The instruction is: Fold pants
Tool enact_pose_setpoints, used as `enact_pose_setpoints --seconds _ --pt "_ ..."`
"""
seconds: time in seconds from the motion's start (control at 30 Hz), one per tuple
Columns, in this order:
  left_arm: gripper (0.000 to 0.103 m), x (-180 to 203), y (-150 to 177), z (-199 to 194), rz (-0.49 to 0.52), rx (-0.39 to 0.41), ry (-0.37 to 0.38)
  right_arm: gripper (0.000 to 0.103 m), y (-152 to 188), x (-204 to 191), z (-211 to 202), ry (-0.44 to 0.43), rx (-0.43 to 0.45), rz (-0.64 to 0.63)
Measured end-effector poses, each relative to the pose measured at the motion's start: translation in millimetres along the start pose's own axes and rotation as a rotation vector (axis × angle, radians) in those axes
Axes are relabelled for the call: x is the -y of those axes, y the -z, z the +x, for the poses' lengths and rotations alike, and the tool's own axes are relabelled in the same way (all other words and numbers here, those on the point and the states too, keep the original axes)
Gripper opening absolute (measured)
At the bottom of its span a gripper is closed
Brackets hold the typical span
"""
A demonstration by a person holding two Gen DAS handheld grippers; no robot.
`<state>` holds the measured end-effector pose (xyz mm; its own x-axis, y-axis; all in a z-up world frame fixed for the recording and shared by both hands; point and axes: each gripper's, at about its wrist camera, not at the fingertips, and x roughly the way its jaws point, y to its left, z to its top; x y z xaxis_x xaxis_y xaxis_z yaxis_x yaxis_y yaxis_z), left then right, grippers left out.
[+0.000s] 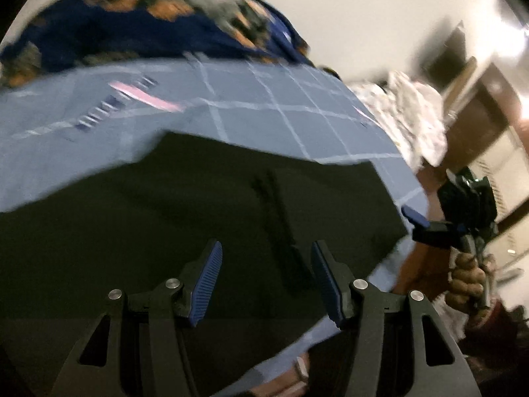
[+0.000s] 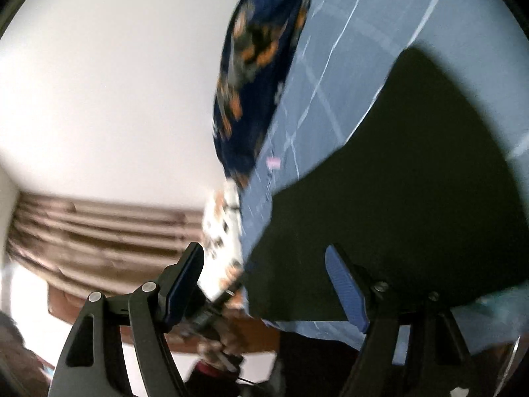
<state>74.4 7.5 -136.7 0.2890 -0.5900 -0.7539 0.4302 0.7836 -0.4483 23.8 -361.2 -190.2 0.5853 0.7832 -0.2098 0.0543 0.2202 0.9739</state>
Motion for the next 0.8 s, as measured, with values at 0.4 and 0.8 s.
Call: enact_pose_setpoints --seconds 0.4,0.8 --pt "0.057 8 -6 73 -0.153 -0.23 0.18 0.084 -9 20 -31 -0.062 0.059 0.11" --pt "0.054 2 -17 56 -0.201 -0.211 0.141 0.09 -6 35 -29 -0.055 0.051 0.178"
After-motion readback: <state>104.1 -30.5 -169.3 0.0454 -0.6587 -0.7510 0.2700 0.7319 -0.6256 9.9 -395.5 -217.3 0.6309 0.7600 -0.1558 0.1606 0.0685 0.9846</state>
